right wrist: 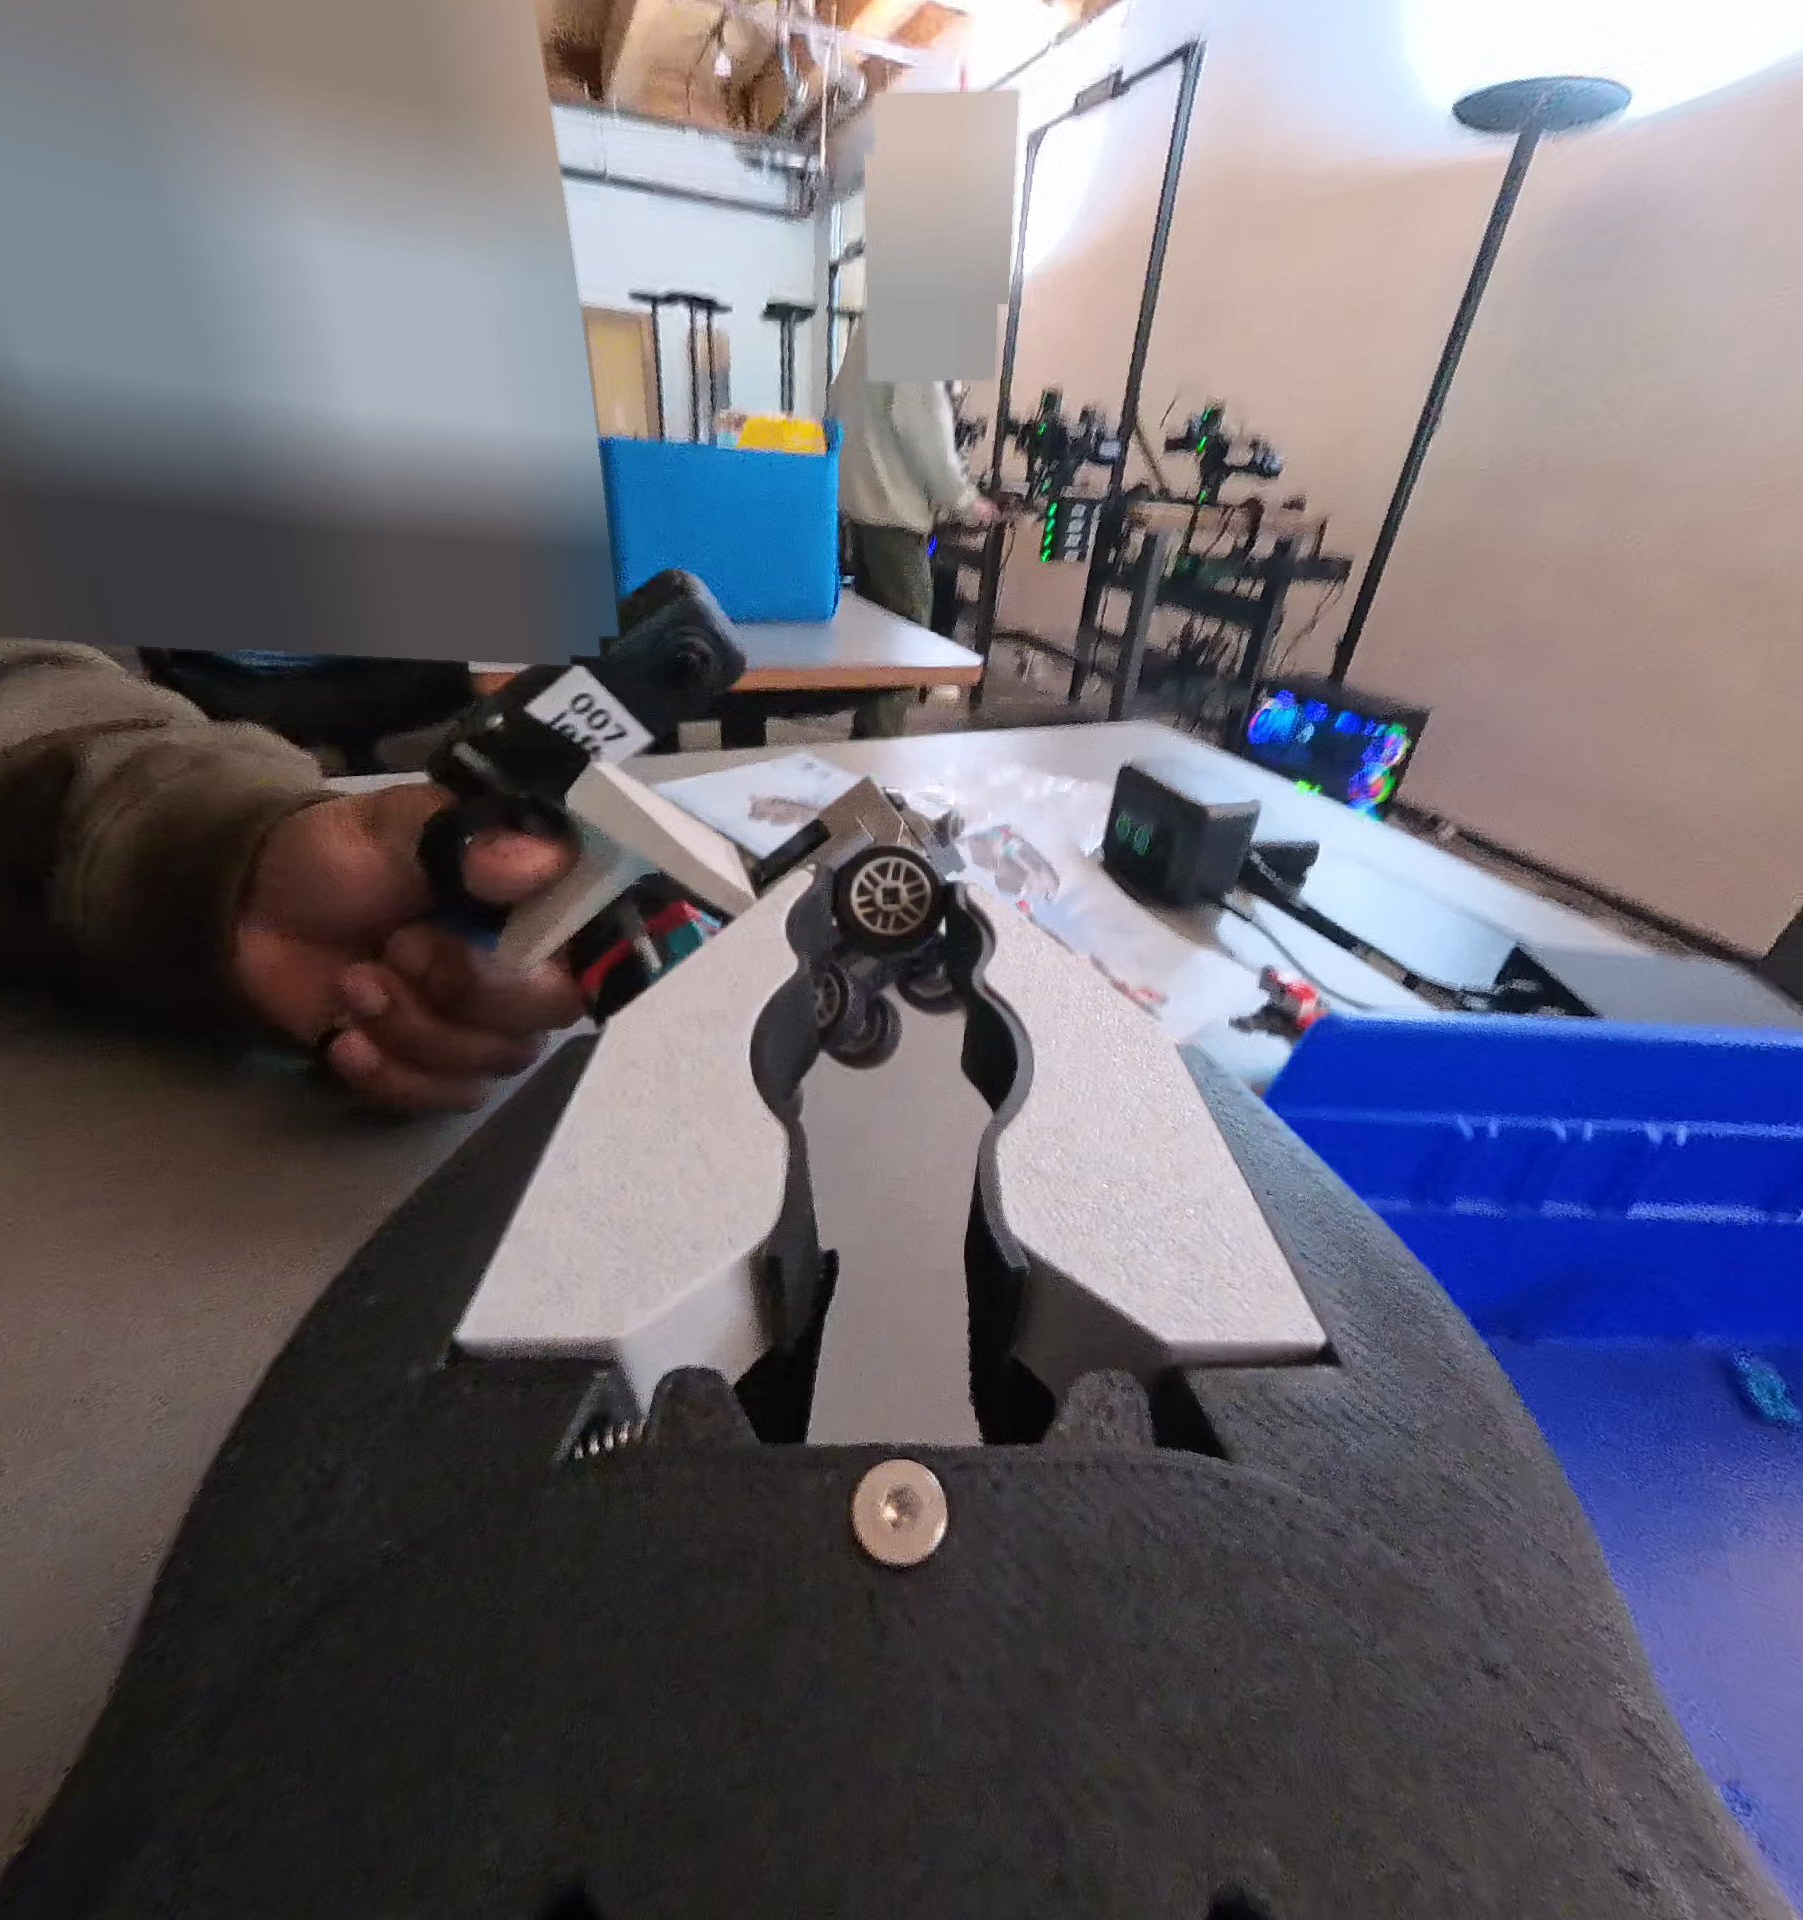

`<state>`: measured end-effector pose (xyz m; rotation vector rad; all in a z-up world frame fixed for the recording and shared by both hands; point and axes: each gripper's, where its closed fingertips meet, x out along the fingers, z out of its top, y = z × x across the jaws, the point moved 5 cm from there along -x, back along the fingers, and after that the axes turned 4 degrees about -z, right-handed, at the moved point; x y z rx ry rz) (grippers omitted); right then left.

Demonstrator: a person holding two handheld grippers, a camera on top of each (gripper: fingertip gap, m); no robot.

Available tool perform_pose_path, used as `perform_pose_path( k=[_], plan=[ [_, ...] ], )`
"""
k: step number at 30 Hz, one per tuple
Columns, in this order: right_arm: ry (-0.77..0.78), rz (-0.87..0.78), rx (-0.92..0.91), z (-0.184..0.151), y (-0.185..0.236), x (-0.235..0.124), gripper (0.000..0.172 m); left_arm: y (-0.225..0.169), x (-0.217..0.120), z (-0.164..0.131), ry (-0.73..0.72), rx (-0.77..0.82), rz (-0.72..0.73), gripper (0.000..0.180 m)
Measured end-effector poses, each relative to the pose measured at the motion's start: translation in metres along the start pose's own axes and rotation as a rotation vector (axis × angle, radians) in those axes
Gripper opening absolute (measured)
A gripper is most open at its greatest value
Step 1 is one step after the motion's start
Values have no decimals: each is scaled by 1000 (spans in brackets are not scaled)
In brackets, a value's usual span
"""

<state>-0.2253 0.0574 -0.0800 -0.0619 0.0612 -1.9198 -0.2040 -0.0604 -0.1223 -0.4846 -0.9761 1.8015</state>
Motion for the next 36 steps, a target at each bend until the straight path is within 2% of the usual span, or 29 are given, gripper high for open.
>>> perform_pose_path(
  k=[4, 10, 18, 24, 36],
  plan=[
    [-112, -33, -41, 5, 7, 12, 22, -12, -2, 5, -61, 112, 6, 39],
    [-256, -12, 139, 11, -1, 14, 22, -29, -6, 11, -125, 189, -38, 39],
    [-223, -1, 71, 9, 6, 15, 22, -21, -3, 3, -121, -11, -104, 39],
    [-232, 25, 46, 9, 12, 15, 22, -27, -4, 5, -120, 80, -76, 39],
    [-308, 96, 199, 13, 7, 9, 21, -42, -2, 3, -106, 200, -78, 39]
  ],
)
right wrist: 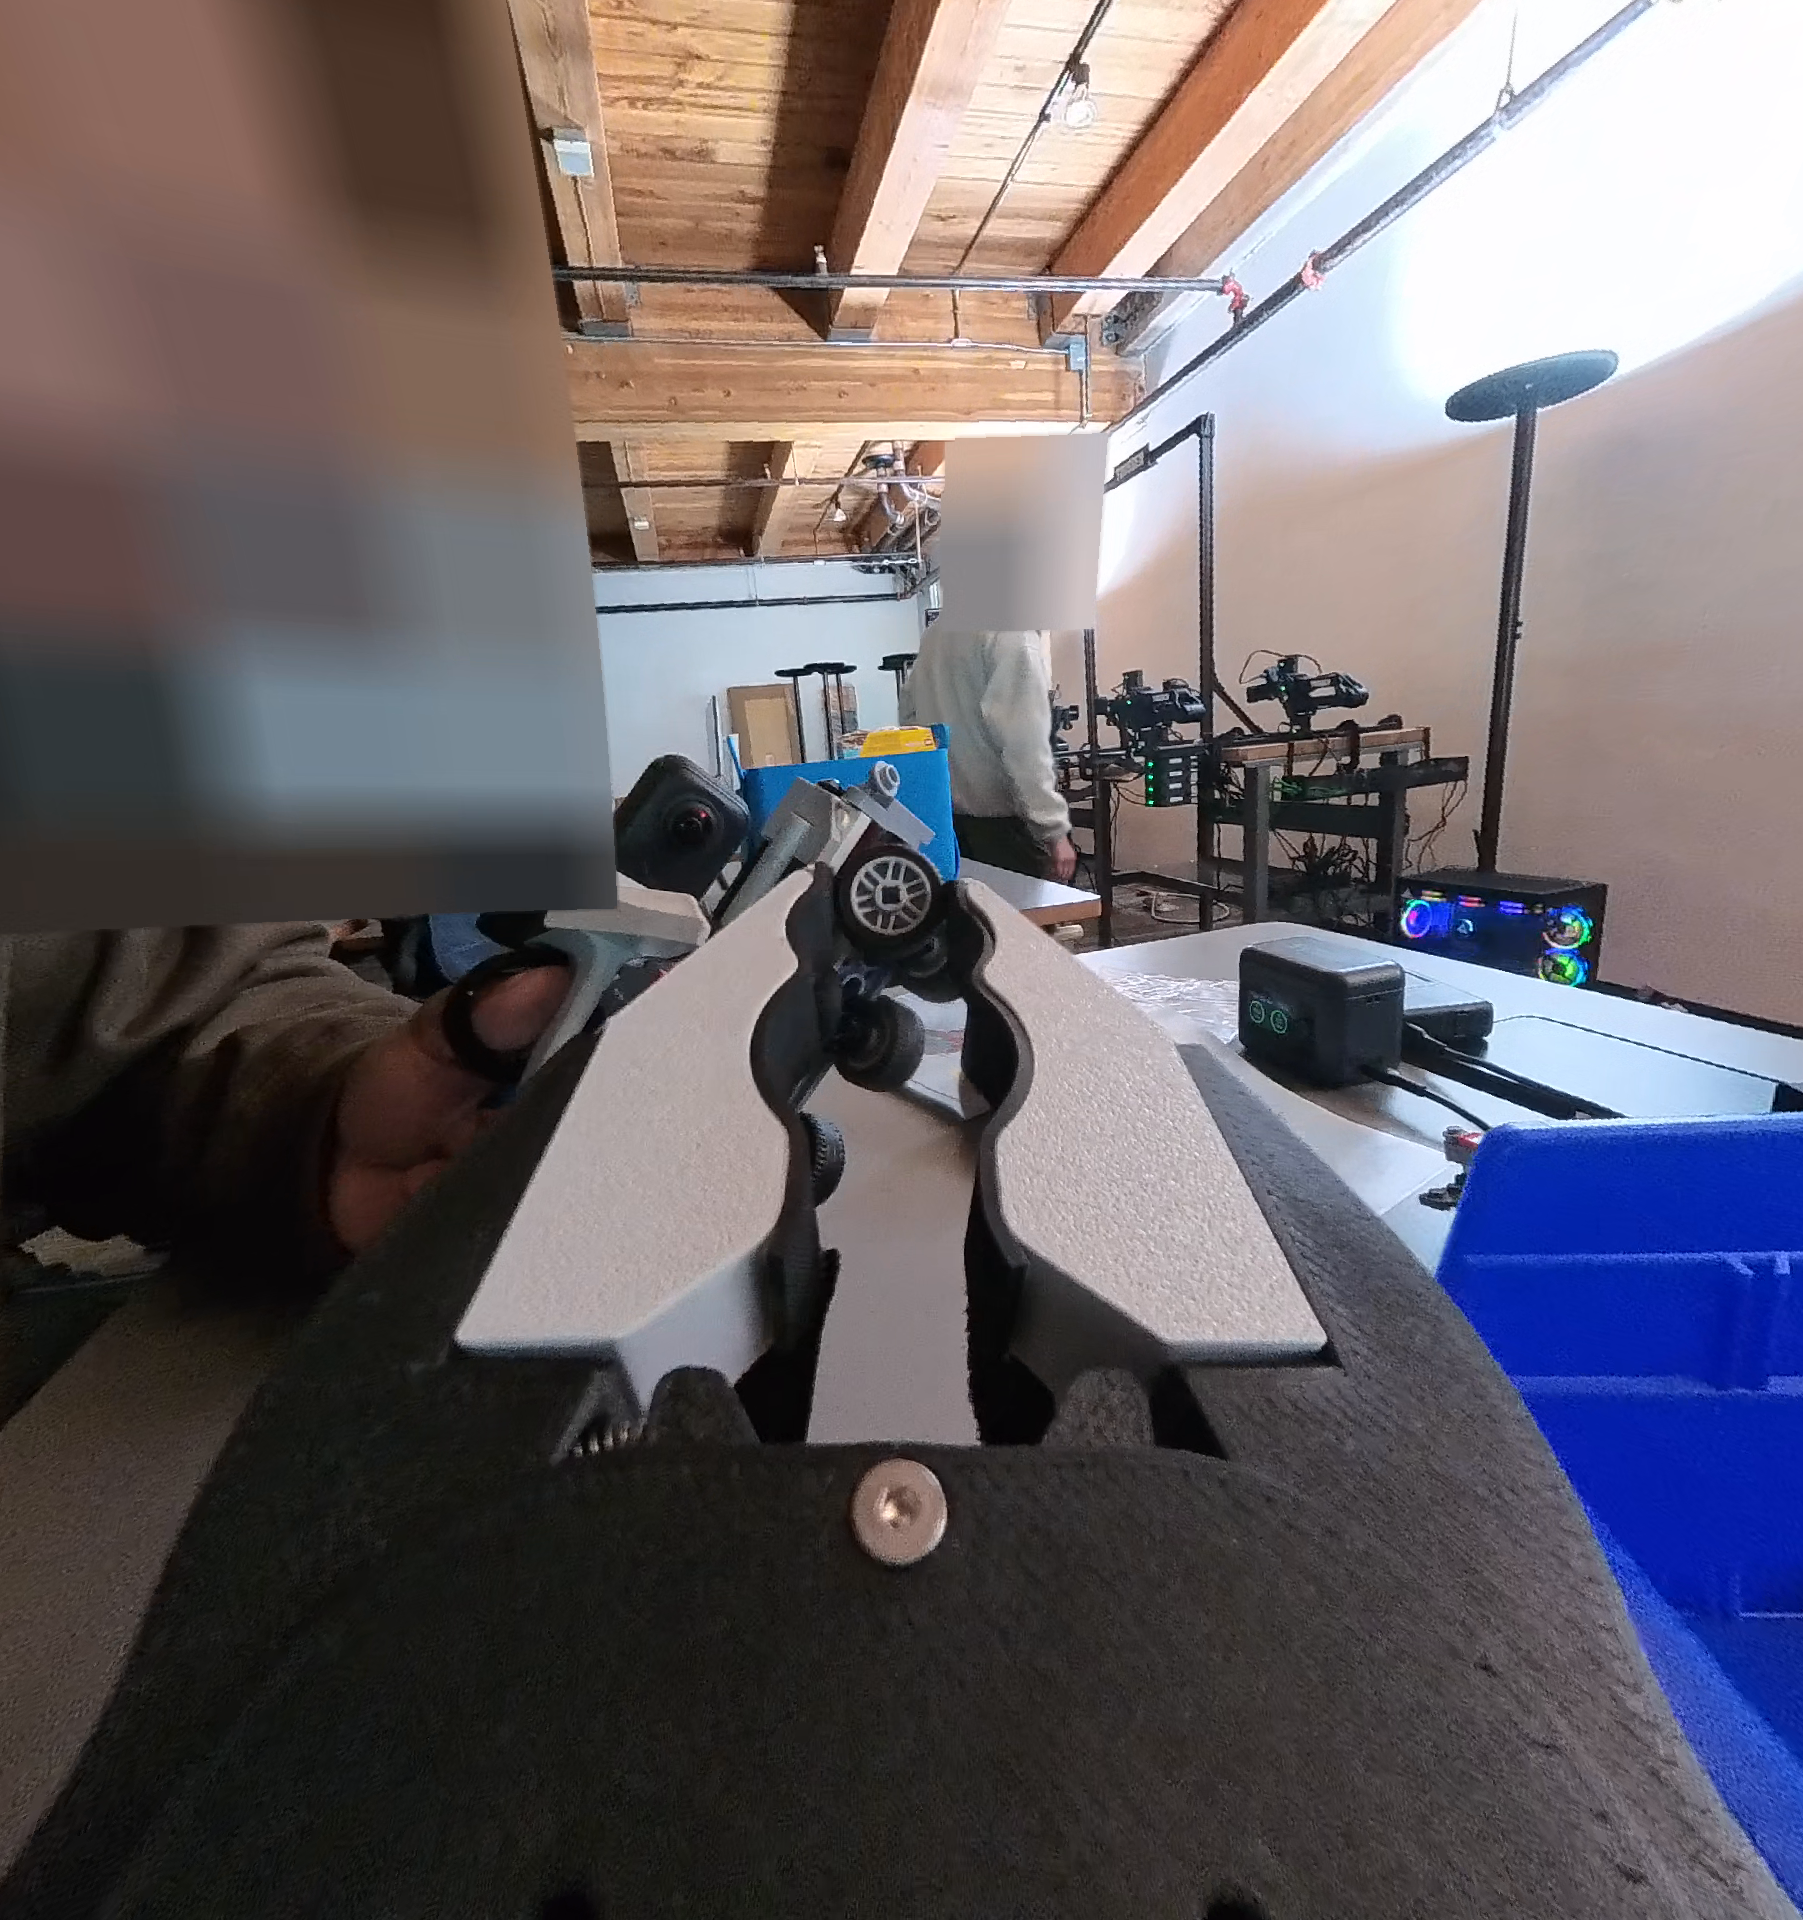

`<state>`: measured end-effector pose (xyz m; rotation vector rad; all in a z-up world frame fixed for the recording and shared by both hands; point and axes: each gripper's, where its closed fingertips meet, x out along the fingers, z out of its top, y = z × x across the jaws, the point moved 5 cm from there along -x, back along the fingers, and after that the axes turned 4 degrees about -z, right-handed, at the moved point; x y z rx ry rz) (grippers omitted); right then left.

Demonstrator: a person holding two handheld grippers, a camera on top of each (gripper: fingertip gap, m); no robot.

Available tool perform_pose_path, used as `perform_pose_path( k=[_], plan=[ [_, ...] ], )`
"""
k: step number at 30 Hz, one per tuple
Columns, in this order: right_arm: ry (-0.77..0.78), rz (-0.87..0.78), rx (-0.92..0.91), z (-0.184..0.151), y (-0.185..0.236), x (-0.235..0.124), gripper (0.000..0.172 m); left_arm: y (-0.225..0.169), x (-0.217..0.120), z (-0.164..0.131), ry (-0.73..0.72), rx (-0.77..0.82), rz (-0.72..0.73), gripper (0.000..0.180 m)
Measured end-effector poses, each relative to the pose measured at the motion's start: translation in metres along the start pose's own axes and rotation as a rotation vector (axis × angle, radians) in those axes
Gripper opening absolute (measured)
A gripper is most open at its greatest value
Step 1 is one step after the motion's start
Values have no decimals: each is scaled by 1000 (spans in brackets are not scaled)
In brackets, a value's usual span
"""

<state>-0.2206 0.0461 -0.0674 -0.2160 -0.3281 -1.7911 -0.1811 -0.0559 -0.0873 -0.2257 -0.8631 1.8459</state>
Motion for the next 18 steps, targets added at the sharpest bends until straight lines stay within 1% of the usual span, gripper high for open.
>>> perform_pose_path(
  k=[18],
  plan=[
    [27, -10, -66, -3, 5, 3, 22, 2, 0, -1, 8, 11, 32, 39]
  ],
)
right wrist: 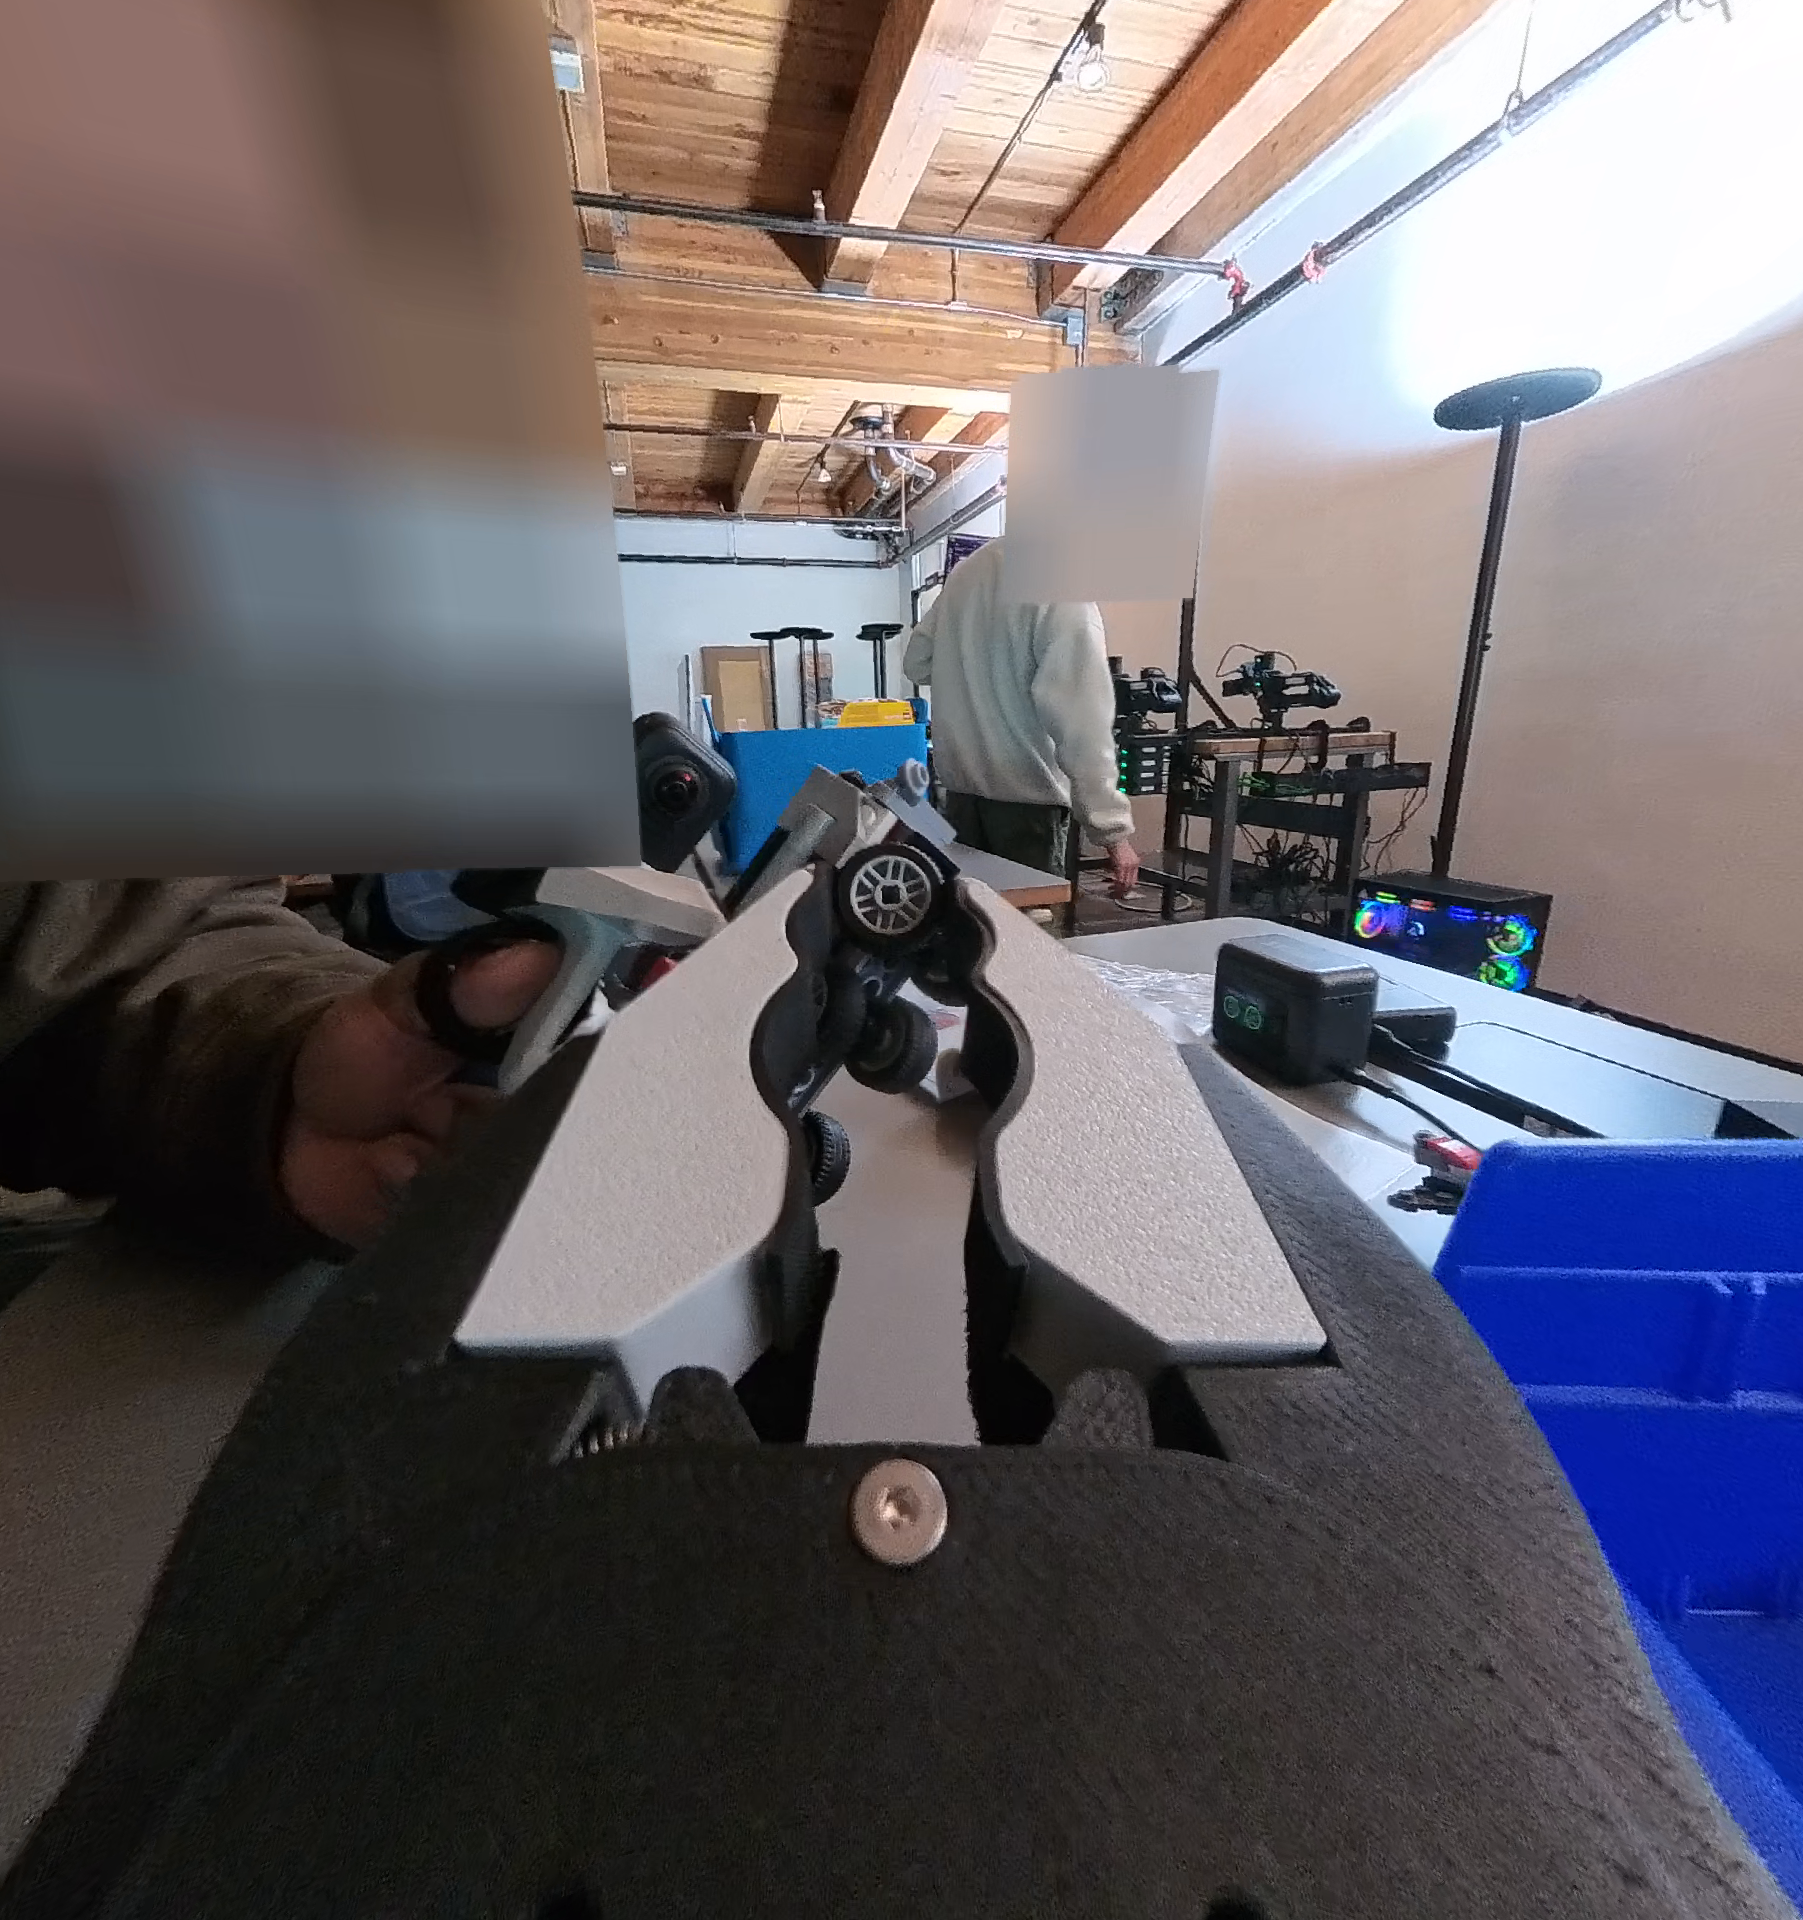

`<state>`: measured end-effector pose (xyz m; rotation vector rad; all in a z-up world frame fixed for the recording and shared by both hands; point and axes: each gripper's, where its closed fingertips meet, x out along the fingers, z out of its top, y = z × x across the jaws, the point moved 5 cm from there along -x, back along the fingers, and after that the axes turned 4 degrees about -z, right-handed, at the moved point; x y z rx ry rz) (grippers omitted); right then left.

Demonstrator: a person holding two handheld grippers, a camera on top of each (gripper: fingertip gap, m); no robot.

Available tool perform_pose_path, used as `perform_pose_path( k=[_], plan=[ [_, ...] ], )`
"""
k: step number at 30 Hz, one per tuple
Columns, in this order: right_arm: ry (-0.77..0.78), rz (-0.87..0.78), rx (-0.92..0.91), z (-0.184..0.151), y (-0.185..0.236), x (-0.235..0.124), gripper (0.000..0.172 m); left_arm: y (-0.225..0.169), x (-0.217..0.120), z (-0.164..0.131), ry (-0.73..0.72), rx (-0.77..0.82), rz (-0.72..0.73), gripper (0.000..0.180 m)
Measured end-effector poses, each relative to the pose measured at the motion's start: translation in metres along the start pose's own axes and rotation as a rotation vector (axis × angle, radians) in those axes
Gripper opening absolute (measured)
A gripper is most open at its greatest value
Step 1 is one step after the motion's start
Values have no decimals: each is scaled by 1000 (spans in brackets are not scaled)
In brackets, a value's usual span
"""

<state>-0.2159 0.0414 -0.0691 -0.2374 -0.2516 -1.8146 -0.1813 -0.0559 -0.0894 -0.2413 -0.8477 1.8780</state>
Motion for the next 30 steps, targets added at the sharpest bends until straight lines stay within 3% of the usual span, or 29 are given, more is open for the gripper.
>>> perform_pose_path(
  k=[14, 30],
  plan=[
    [91, -102, -221, -4, 2, 1, 22, 5, -1, -1, 24, 43, 65, 39],
    [304, -153, -461, 1, 5, 1, 21, 8, 1, -6, 79, 169, 109, 39]
  ],
)
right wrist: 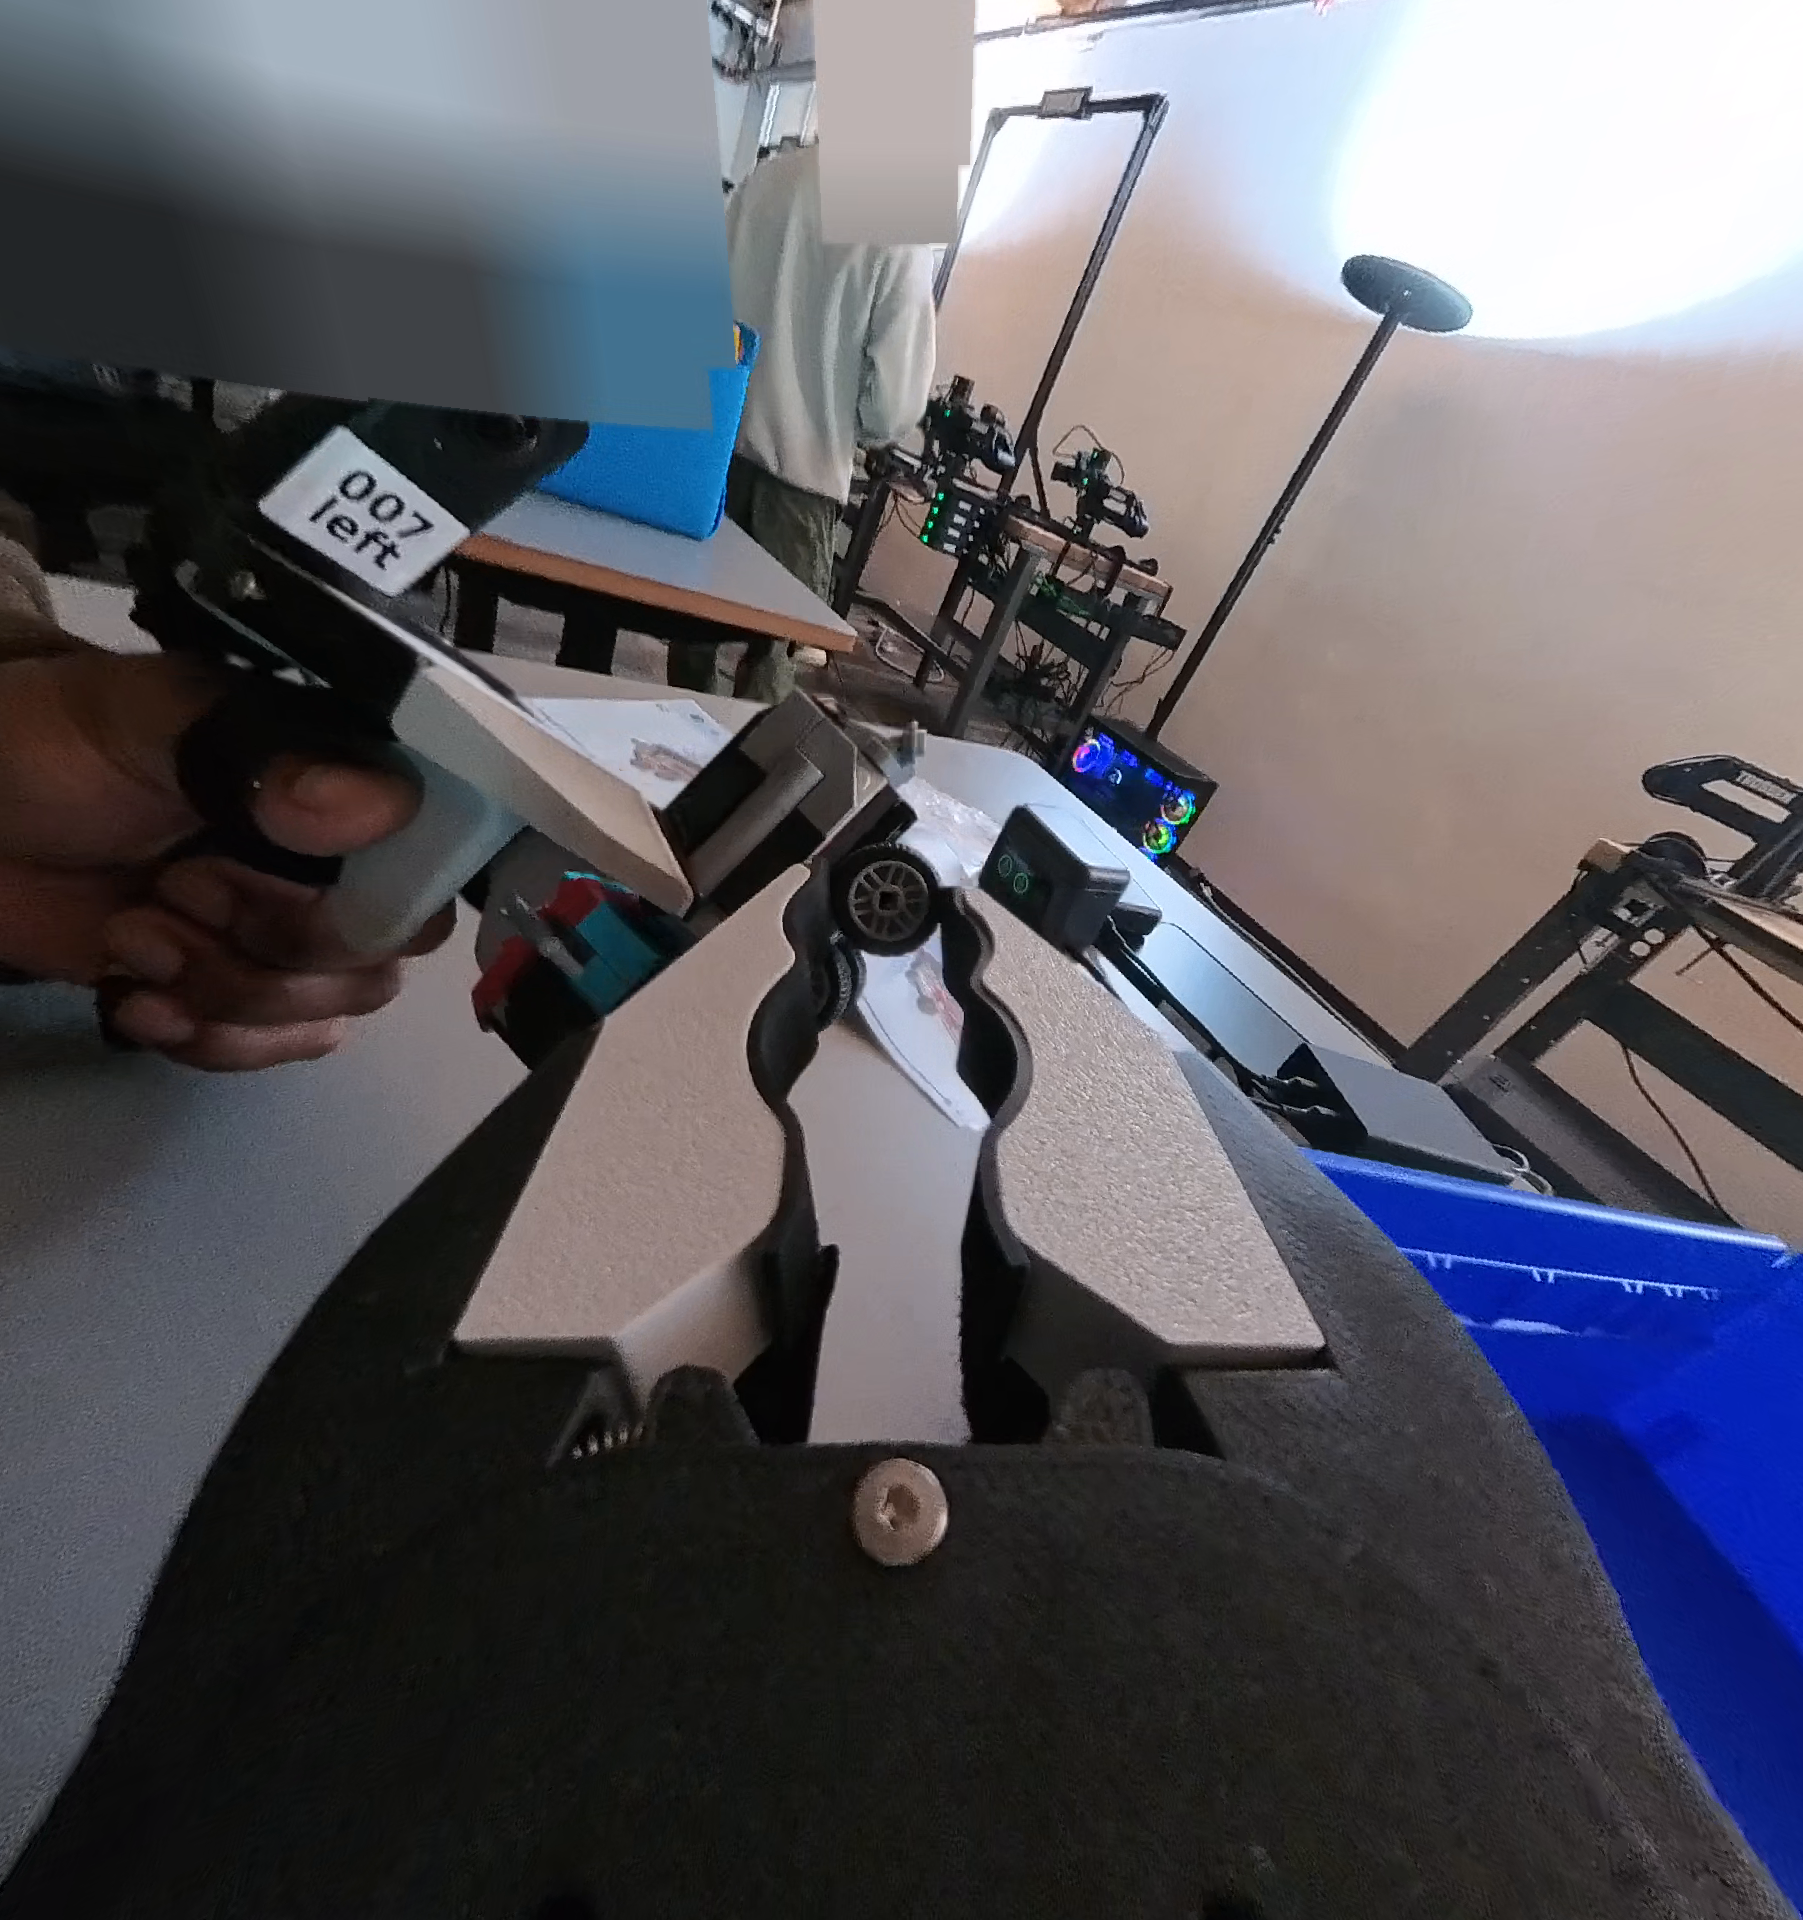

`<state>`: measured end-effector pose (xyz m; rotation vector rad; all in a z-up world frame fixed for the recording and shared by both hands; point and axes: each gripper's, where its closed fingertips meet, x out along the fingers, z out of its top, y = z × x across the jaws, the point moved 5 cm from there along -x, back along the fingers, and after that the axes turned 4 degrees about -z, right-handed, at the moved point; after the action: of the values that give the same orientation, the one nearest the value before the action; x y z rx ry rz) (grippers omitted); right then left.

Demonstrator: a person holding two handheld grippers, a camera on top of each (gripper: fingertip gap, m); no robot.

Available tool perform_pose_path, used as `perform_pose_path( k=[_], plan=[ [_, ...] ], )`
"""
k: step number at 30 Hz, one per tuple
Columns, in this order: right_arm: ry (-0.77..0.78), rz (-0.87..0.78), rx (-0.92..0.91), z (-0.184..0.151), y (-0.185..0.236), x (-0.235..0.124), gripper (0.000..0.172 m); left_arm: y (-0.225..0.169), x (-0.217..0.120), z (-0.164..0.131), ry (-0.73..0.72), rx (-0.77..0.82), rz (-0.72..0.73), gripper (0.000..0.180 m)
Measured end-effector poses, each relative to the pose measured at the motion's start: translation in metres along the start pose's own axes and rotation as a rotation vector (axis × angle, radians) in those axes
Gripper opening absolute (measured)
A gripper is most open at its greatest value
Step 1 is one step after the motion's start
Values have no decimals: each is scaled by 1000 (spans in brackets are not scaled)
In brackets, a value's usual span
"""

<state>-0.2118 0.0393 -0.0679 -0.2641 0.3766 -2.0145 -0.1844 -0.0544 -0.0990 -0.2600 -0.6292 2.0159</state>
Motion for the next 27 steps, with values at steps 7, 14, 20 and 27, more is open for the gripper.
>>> perform_pose_path(
  k=[7, 14, 20, 27],
  plan=[
    [123, 36, -168, -4, 0, -3, 22, 3, 2, -4, 42, 36, 21, 38],
    [126, 84, -80, -2, -2, -6, 22, 1, 4, -6, 36, -1, -27, 38],
    [93, 116, 34, -3, -3, -6, 22, 0, 4, -6, 25, -27, -56, 38],
    [78, 95, 14, -5, -2, -6, 22, 2, 4, -8, 16, -96, -86, 38]
  ],
)
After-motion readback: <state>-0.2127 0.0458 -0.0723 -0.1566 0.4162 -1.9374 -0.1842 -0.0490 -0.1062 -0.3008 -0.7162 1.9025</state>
